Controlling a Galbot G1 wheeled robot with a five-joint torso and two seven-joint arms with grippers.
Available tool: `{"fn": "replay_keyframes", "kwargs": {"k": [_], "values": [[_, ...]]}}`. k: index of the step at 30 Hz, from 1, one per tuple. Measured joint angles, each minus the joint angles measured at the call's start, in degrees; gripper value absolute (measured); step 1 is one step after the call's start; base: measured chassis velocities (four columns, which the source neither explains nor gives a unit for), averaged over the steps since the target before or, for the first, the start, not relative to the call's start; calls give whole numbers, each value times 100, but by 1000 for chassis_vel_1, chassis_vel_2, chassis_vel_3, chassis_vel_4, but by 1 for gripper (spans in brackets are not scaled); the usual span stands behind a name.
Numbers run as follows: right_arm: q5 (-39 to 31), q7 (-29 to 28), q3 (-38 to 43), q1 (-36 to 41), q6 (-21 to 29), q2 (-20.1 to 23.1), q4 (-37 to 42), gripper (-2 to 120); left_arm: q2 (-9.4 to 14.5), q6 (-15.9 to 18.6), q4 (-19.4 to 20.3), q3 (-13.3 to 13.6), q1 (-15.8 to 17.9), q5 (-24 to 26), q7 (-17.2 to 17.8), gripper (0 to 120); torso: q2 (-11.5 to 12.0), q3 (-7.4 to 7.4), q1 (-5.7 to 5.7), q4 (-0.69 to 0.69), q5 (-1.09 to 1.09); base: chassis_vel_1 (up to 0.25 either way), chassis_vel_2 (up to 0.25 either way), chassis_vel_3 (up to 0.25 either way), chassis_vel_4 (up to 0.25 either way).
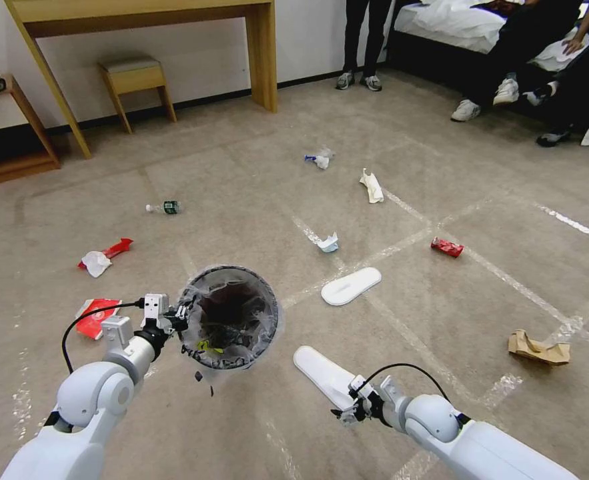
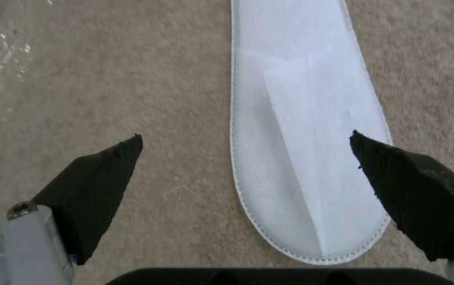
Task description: Pick up the trash bin and place the garbage on the floor into it.
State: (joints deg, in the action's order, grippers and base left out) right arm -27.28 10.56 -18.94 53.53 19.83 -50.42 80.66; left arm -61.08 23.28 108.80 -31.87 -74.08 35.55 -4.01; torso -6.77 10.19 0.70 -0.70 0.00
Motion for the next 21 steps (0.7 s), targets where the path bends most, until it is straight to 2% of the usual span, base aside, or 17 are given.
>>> {"fn": "replay_keyframes", "kwargs": {"k": [21], "values": [[333, 184, -8, -271, -221, -316, -898, 100, -66, -46, -69, 77, 30, -85, -23, 1, 0, 0, 0, 0, 0, 0, 0, 0, 0]]}}
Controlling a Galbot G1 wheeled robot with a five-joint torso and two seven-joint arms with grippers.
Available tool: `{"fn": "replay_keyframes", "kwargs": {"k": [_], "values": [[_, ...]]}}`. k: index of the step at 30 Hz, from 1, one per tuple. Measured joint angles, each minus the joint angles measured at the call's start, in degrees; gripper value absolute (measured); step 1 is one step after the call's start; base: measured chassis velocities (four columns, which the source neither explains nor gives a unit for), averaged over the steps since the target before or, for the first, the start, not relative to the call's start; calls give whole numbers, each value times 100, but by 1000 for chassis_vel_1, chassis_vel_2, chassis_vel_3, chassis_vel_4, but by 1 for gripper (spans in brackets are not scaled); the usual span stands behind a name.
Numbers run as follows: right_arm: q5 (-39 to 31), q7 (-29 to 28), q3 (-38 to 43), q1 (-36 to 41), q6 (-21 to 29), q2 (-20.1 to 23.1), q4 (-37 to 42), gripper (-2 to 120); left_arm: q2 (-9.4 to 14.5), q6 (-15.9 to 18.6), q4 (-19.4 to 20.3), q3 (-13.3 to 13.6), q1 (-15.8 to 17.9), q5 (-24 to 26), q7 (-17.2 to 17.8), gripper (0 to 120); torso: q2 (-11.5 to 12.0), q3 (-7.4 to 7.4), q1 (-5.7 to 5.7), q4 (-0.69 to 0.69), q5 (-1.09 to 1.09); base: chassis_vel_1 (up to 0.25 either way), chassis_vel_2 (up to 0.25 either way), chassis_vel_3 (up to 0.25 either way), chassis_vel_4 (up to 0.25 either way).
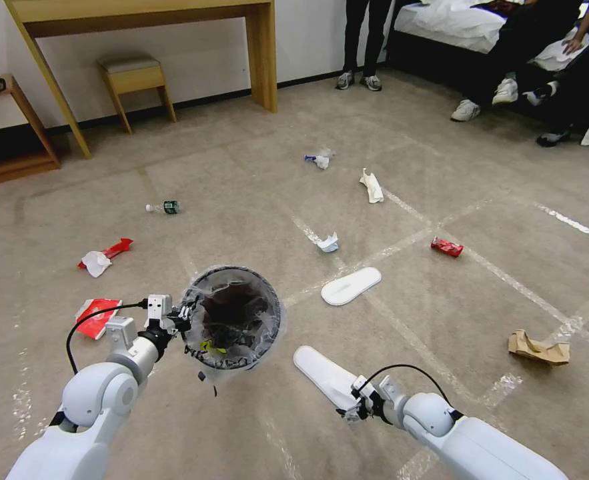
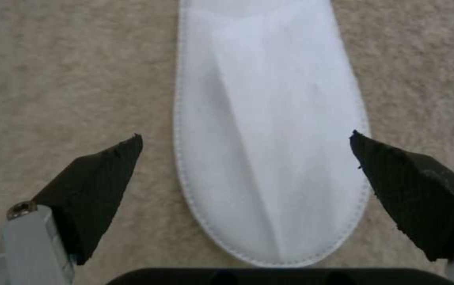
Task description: Pick up the trash bin and place the garbage on the floor into it.
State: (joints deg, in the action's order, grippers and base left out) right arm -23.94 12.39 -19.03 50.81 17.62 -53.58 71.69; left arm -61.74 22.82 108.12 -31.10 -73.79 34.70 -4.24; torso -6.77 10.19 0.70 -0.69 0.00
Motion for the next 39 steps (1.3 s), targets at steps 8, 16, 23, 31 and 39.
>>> {"fn": "replay_keyframes", "kwargs": {"k": [8, 16, 23, 31, 39], "values": [[66, 25, 9, -90, -63, -112, -319, 100, -16, -9, -42, 22, 19, -22, -6, 1, 0, 0, 0, 0, 1, 0, 0, 0, 0], [184, 77, 11, -224, -157, -355, -763, 100, -60, -26, -85, 50, 23, -72, -14, 1, 0, 0, 0, -1, 1, 0, 0, 0, 0], [246, 93, -41, -385, -211, -601, -1031, 100, -68, -30, -110, 60, 32, -81, -16, 1, 0, 0, 0, -2, 3, 0, 0, 0, 0], [371, 136, -69, -497, -303, -894, -1323, 100, -102, -54, -155, 71, 25, -130, -24, 1, -1, -1, 0, -2, 4, 0, 0, 0, 0], [486, 170, -45, -534, -362, -1062, -1529, 100, -115, -59, -155, 81, 13, -151, -30, 1, -4, -3, -1, -6, 7, 0, 0, 0, 0]]}}
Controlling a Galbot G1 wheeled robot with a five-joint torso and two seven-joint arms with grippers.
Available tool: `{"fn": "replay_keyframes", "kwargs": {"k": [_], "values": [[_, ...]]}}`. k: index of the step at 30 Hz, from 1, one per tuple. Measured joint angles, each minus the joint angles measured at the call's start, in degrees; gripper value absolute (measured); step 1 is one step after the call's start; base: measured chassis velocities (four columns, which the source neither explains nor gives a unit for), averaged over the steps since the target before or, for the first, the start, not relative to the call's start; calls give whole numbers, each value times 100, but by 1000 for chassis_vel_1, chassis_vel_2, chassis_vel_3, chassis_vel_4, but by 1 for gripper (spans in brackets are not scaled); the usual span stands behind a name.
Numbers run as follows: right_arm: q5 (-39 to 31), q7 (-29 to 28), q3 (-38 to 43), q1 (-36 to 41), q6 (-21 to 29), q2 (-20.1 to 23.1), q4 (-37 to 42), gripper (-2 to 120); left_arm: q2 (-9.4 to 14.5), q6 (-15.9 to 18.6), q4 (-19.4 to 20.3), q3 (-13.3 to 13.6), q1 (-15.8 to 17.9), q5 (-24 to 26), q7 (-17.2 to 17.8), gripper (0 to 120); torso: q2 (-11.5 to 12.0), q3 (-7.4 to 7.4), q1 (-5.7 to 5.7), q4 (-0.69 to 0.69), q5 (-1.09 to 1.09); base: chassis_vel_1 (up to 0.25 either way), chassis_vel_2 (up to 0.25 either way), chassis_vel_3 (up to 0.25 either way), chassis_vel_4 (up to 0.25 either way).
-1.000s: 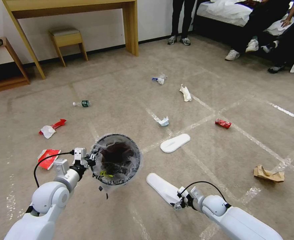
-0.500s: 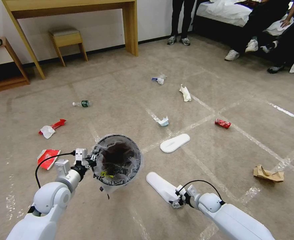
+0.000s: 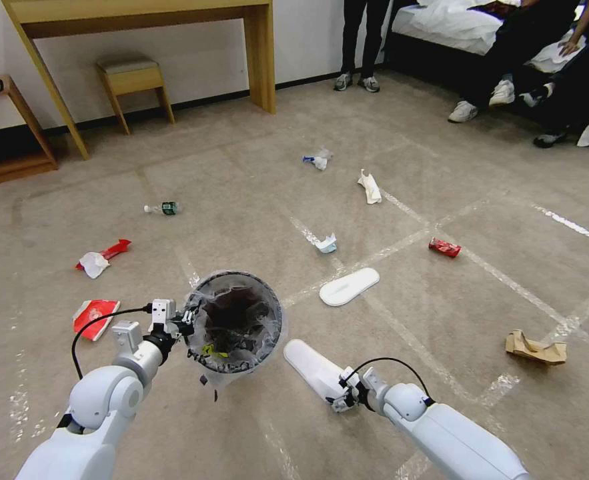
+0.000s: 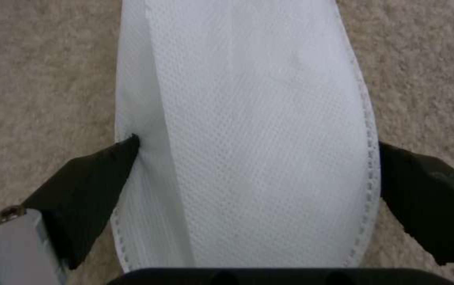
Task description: Pick up the trash bin and place the garbage on the floor into it.
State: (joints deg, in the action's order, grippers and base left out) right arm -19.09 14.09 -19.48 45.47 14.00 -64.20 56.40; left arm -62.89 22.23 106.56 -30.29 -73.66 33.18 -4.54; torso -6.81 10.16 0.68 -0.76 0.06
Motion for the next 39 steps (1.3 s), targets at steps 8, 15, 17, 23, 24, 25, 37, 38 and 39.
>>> {"fn": "replay_keyframes", "kwargs": {"k": [8, 15, 17, 23, 24, 25, 37, 38, 39], "values": [[78, 17, 60, 16, 8, -12, -30, 100, 3, -1, 8, 7, -9, -6, 2, 1, 1, 2, 0, 7, -7, 0, 0, 0, 0], [113, 19, 94, 34, 47, -9, -24, 100, 3, -2, 40, 7, -16, -9, 10, 1, 3, 2, 0, 8, -8, 0, 0, 0, 0], [112, 22, 119, 47, 50, -16, -24, 100, 5, -2, 48, 7, -16, -7, 12, 1, 3, 3, 0, 7, -8, 0, 0, 0, 0], [121, 29, 143, 57, 50, -14, -25, 100, 8, -2, 47, 1, -18, -6, 13, 1, 4, 3, 1, 8, -8, 0, 0, 0, 0], [122, 27, 153, 58, 50, -13, -25, 100, 9, -2, 46, 1, -10, -4, 13, 1, 5, 3, 1, 7, -8, 0, 0, 0, 0], [122, 26, 168, 60, 50, -13, -26, 100, 7, -2, 45, 5, -1, -4, 15, 1, 5, 3, 1, 6, -9, 0, 0, 0, 0], [113, -37, 230, 130, 49, 119, 59, 100, -42, -6, 21, 65, 22, -35, 24, 1, 6, 5, 2, 13, -16, 0, 0, 0, 0], [100, -51, 240, 148, 49, 150, 91, 100, -48, -7, 17, 76, 31, -41, 24, 1, 7, 5, 2, 13, -17, 0, 0, 0, 0], [100, -51, 240, 148, 49, 150, 91, 100, -48, -7, 17, 76, 31, -41, 24, 1, 7, 5, 2, 13, -17, 0, 0, 0, 0]]}}
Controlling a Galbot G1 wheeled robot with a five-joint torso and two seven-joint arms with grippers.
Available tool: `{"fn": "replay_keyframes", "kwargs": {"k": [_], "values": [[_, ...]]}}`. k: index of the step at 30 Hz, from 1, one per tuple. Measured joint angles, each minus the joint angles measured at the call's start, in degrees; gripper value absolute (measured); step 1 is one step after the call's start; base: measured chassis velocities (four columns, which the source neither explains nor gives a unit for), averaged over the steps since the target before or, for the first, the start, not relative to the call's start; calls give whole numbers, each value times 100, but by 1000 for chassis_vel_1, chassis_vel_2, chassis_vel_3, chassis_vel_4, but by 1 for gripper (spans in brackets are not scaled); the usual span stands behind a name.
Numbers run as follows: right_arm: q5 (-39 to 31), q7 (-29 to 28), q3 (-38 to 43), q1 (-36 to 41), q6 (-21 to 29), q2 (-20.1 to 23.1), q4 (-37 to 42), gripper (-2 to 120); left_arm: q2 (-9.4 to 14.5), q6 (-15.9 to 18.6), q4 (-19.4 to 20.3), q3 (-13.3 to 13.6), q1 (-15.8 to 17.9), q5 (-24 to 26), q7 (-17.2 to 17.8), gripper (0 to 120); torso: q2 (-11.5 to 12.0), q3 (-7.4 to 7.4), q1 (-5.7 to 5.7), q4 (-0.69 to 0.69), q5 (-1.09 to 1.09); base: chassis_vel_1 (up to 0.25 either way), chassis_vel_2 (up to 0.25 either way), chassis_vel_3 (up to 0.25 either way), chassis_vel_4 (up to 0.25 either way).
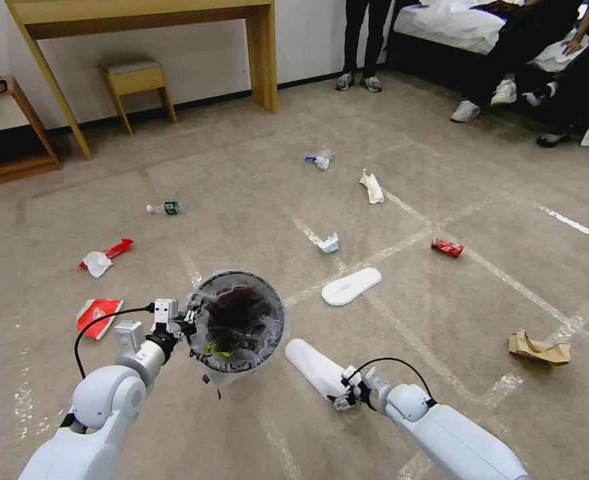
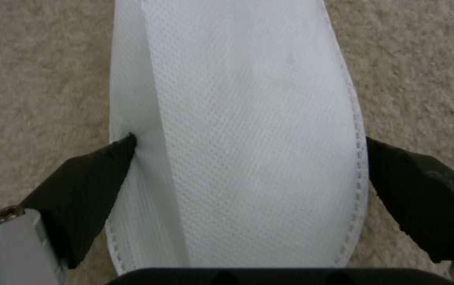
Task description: Pick up the trash bin and place the garbage on the floor into it.
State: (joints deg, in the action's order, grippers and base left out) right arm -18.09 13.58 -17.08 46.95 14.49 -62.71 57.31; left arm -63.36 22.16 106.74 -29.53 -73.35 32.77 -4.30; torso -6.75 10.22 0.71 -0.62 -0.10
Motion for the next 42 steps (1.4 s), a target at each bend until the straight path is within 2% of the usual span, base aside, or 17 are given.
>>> {"fn": "replay_keyframes", "kwargs": {"k": [6, 13, 17, 23, 27, 29, 30, 32, 34, 35, 36, 38, 42], "values": [[-63, -76, 51, 69, 30, 136, 155, 93, -21, -8, -21, 21, 25, -20, 1, 1, 0, 0, 0, -6, 8, 0, 0, 0, 0], [-143, -133, 64, 148, 116, 266, 354, 75, -27, -27, -44, 5, 15, -45, -2, 1, -1, -2, 0, -8, 11, 0, 0, 0, 0], [-166, -132, 50, 157, 135, 296, 413, 69, -25, -27, -37, -12, 1, -46, -2, 1, -1, -1, 0, -7, 10, 0, 0, 0, 0], [-173, -169, 68, 186, 144, 337, 476, 51, -12, -28, 5, -34, -21, -46, -4, 1, -2, -2, 0, -8, 9, 0, 0, 0, 0], [-182, -173, 98, 226, 148, 365, 524, 44, -13, -28, 9, -33, -24, -46, -4, 1, -2, -2, 0, -8, 10, 0, 0, 0, 0], [-193, -182, 135, 254, 162, 395, 568, 36, -22, -33, 9, -20, -24, -62, -4, 1, -2, -2, -1, -8, 11, 0, 0, 0, 0], [-193, -182, 135, 254, 162, 395, 568, 36, -22, -33, 9, -20, -24, -62, -4, 1, -2, -2, -1, -8, 11, 0, 0, 0, 0], [-206, -195, 186, 310, 172, 450, 643, 23, -45, -35, 8, 13, -24, -81, -4, 1, -1, -1, -1, -9, 12, 0, 0, 0, 0], [-211, -203, 214, 337, 178, 478, 674, 21, -49, -36, 6, 23, -23, -89, -4, 1, -1, -1, -1, -9, 11, 0, 0, 0, 0], [-229, -210, 241, 373, 190, 524, 743, 15, -49, -37, -1, 36, -19, -97, -3, 1, -1, -1, -1, -10, 13, 0, 0, 0, 0], [-229, -210, 241, 373, 190, 524, 743, 15, -49, -37, -1, 36, -19, -97, -3, 1, -1, -1, -1, -10, 13, 0, 0, 0, 0], [-268, -226, 317, 450, 198, 631, 932, 3, -45, -37, -19, 55, 2, -99, -2, 1, -1, -1, -1, -11, 12, 0, 0, 0, 0], [-299, -229, 381, 491, 198, 691, 1060, 2, -22, -37, -23, 63, 17, -92, -1, 1, -1, -1, -1, -9, 12, 0, 0, 0, 0]]}}
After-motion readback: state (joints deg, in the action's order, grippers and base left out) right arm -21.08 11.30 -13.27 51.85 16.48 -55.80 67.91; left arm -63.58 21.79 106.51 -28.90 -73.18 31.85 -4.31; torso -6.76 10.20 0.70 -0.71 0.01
